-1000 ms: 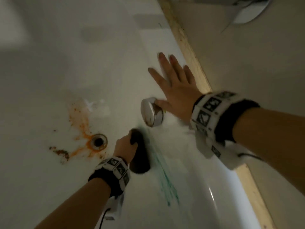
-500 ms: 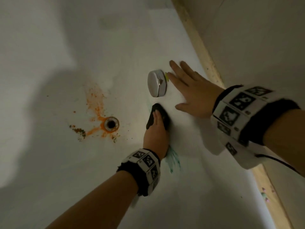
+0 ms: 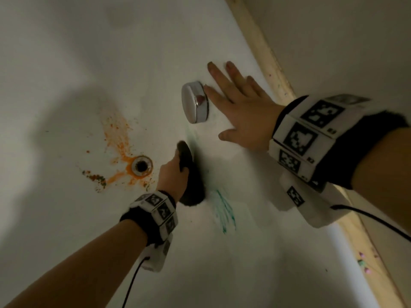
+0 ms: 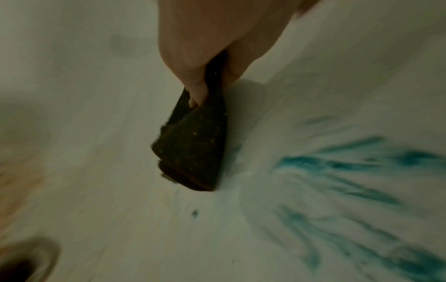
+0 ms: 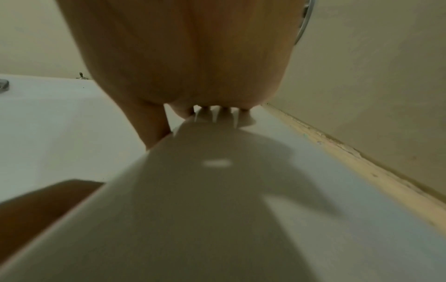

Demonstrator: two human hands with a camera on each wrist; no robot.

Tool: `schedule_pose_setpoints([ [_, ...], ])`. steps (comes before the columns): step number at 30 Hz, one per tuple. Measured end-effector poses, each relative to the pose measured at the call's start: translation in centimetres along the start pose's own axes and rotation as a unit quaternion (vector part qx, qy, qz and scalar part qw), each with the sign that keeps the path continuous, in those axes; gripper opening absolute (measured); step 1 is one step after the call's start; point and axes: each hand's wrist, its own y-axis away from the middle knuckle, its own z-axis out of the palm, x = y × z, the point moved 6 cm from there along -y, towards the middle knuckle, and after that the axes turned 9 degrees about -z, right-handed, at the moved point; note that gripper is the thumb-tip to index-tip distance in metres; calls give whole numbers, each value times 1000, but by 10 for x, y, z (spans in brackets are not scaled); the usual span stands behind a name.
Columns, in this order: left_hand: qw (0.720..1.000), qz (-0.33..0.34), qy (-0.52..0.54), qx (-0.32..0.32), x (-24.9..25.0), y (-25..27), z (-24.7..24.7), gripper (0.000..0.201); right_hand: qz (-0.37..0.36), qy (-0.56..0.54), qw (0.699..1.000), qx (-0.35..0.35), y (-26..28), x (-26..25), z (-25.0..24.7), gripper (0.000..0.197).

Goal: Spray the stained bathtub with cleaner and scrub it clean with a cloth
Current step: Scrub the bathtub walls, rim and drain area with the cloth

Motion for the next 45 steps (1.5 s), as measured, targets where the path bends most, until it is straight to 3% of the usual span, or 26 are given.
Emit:
schedule_pose_setpoints([
  [2,994,31,99,45,22,27,-20,63,1,0,1000,-6,-1,-1,0,88],
  [7,989,103,86,63,61,52,-6,67,2,2,1000,-14,-3,-1,1,88],
  [12,995,58,17,80,43,-19,-2,61,6,-4,1000,-6,-3,0,3,85],
  [15,997,29,-65,43,27,-71,3,60,13,-1,1000,10,-1,1,4,84],
  [18,990,17,-139,5,12,-89,9,54,13,2,1000,14,0,0,4,84],
  [22,978,38,-193,-68,-4,-55,21,39,24,-13,1000,15,1,-3,0,82],
  [26,981,81,-129,-118,-11,24,15,35,38,-61,997,-8,10,-13,-15,73],
  [29,992,99,-22,-77,2,86,-15,42,49,-78,994,-54,26,-22,-17,69],
  [31,990,113,22,-84,23,128,-28,48,46,-72,993,-76,40,-26,-10,70],
  [34,979,156,-48,-124,55,167,-2,61,35,-41,994,-96,58,-32,4,74],
  [38,969,123,-149,-154,59,163,30,72,42,-36,994,-99,61,-37,4,71],
  [45,924,34,-270,-267,13,117,55,59,50,-33,992,-115,61,-35,6,69],
])
